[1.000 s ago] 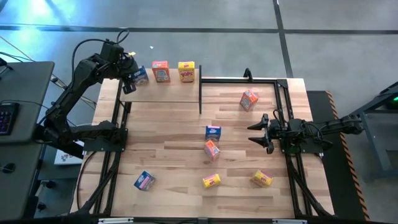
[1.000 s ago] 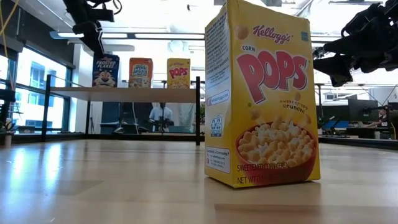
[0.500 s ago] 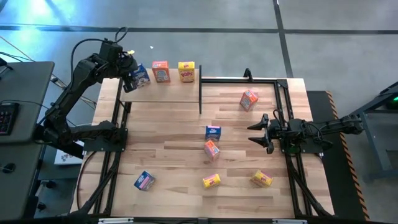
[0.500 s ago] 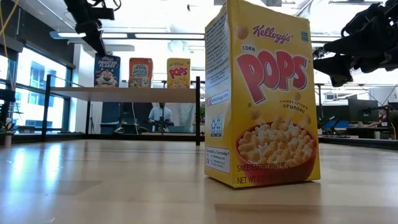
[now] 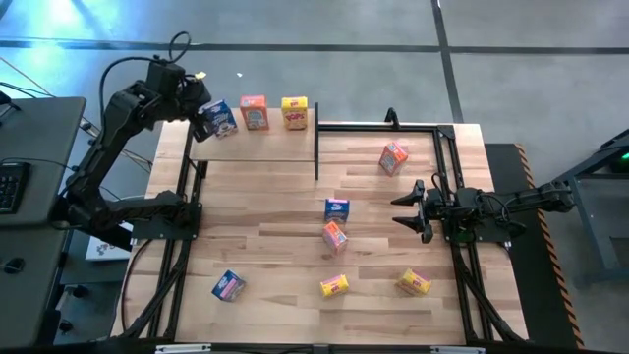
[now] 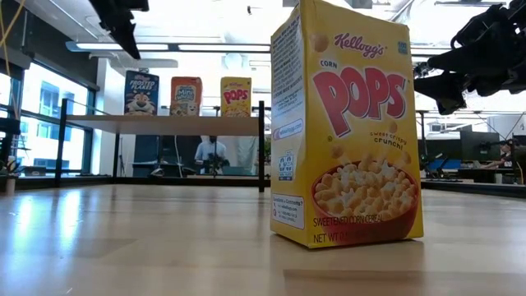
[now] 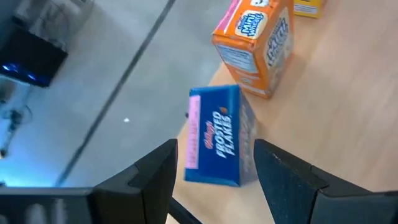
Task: Stack cereal on shelf
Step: Put the right blue cereal box on the shelf
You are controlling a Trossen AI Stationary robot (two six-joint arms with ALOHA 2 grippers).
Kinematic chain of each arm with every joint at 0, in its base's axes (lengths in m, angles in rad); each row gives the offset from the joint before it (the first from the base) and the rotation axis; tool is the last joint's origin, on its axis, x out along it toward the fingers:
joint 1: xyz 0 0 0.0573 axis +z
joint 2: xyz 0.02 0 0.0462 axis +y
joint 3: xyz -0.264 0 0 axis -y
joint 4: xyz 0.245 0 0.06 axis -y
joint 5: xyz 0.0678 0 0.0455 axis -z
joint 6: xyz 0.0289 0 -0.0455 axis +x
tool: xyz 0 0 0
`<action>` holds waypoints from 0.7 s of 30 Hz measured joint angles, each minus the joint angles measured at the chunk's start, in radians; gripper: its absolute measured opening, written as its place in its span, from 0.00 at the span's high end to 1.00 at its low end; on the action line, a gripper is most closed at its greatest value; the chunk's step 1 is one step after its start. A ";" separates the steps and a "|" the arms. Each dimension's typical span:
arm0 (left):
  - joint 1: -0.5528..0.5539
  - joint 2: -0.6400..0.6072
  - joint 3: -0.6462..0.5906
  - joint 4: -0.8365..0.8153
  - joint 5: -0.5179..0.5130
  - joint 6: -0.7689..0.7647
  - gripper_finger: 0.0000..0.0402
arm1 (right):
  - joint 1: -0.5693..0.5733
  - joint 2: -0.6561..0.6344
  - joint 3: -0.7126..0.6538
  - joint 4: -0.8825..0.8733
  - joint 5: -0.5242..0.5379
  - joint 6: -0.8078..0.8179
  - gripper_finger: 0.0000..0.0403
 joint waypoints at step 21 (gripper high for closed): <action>-0.275 -0.045 -0.112 -0.103 -0.110 -0.350 0.49 | 0.000 0.000 0.000 0.000 0.000 0.000 0.38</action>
